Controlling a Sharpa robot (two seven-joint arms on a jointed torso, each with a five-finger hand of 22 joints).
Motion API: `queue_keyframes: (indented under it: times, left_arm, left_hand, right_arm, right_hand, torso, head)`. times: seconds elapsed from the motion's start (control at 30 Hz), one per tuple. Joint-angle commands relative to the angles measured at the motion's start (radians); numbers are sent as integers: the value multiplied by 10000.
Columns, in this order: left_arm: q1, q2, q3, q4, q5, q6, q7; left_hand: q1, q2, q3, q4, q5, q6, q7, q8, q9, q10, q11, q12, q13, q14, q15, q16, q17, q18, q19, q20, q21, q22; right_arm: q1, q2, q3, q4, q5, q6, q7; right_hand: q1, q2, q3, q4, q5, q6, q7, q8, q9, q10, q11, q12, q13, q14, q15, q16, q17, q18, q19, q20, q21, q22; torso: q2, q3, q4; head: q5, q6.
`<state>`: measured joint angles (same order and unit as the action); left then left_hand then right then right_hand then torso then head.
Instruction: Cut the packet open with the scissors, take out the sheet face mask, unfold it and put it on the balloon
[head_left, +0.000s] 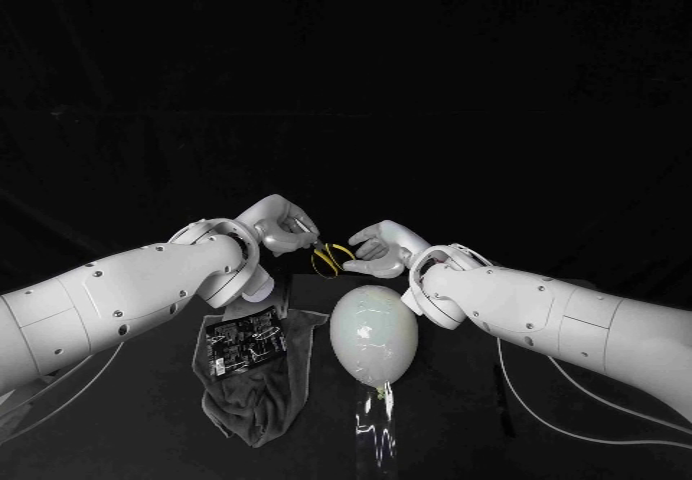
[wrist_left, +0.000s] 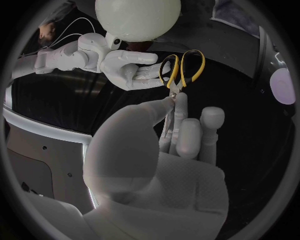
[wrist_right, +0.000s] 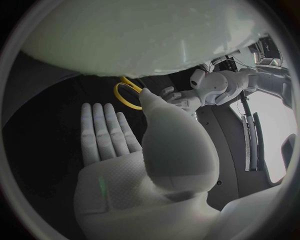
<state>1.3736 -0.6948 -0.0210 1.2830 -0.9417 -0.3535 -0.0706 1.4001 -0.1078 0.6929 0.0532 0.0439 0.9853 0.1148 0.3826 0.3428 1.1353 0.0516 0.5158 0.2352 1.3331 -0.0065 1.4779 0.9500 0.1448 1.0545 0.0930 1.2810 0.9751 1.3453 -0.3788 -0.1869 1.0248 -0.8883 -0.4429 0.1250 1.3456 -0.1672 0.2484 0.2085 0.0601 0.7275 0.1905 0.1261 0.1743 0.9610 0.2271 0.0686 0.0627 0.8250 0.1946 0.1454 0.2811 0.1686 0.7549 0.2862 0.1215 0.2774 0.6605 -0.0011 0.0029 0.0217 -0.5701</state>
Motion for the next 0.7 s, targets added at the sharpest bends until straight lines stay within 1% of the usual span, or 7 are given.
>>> queue_keyframes:
  times: [0.03,0.2,0.37,0.4,0.43,0.47,0.7]
  left_arm:
    - [48,53,25,97,190,116,42]
    - [96,99,28,182,244,119,41]
    - [164,108,30,252,263,108,42]
    - [183,99,30,262,266,104,45]
    - [200,83,30,271,276,100,49]
    - [211,68,30,277,296,96,51]
    - [252,-21,29,274,509,75,66]
  left_hand:
    - [47,116,28,-64,32,83,29,95,497,80,-29,-66,-17,-3,-39,68,12,-70,72,19,57,15]
    - [48,118,27,-65,32,82,30,96,499,85,-29,-69,-21,3,-39,69,22,-70,77,18,60,19]
    - [48,118,27,-65,32,82,30,96,499,85,-29,-69,-21,3,-39,69,22,-70,77,18,60,19]
    - [48,118,27,-65,32,82,30,96,499,85,-29,-69,-21,3,-39,69,22,-70,77,18,60,19]
    - [48,118,27,-65,32,82,30,96,499,85,-29,-69,-21,3,-39,69,22,-70,77,18,60,19]
    - [48,118,27,-65,32,82,30,96,499,85,-29,-69,-21,3,-39,69,22,-70,77,18,60,19]
    - [49,122,28,-67,32,79,32,96,502,91,-28,-75,-28,0,-40,67,10,-67,70,17,55,8]
  right_arm:
    - [-23,106,8,-105,340,168,297]
    - [-41,191,9,-176,369,277,302]
    - [-49,166,10,-166,274,199,351]
    - [-50,136,10,-143,236,55,426]
    - [-51,101,10,-115,201,-109,519]
    - [-52,70,11,-92,179,-252,592]
    - [-53,-154,29,110,490,-1377,1034]
  right_hand:
    - [65,177,-114,-9,-59,104,942,-8,16,-29,-1,-11,11,-54,29,-60,-47,-82,9,2,-72,-30]
    - [312,404,-172,-62,-105,680,887,131,116,208,-59,55,24,22,-2,-37,-142,-69,44,-6,-115,-92]
    - [1348,969,561,-548,-104,1486,513,544,275,1173,-477,448,102,658,-295,323,-78,73,97,-70,-147,-145]
    - [1982,1215,1191,-974,-14,2265,131,979,455,2245,-912,934,275,1786,-685,942,169,198,283,-206,-58,-112]
    - [1982,1215,1191,-974,-14,2265,131,979,455,2245,-912,934,275,1786,-685,942,169,198,283,-206,-58,-112]
    - [2232,1333,1507,-1218,-124,2751,-94,1264,589,2822,-1159,1189,371,2362,-928,1238,306,207,527,-360,90,-36]
    - [2012,1396,1956,-1702,-130,3335,-451,1724,928,3885,-1539,1473,462,3309,-1372,1674,620,102,1113,-849,966,703]
  torso:
    - [-12,1,4]
    - [-21,2,-4]
    - [-19,1,-7]
    - [-17,1,-13]
    - [-16,3,-16]
    - [-16,1,-24]
    - [-10,8,-25]
  head:
    - [-3,7]
    - [-7,10]
    - [20,26]
    - [30,25]
    - [35,26]
    - [43,31]
    - [30,36]
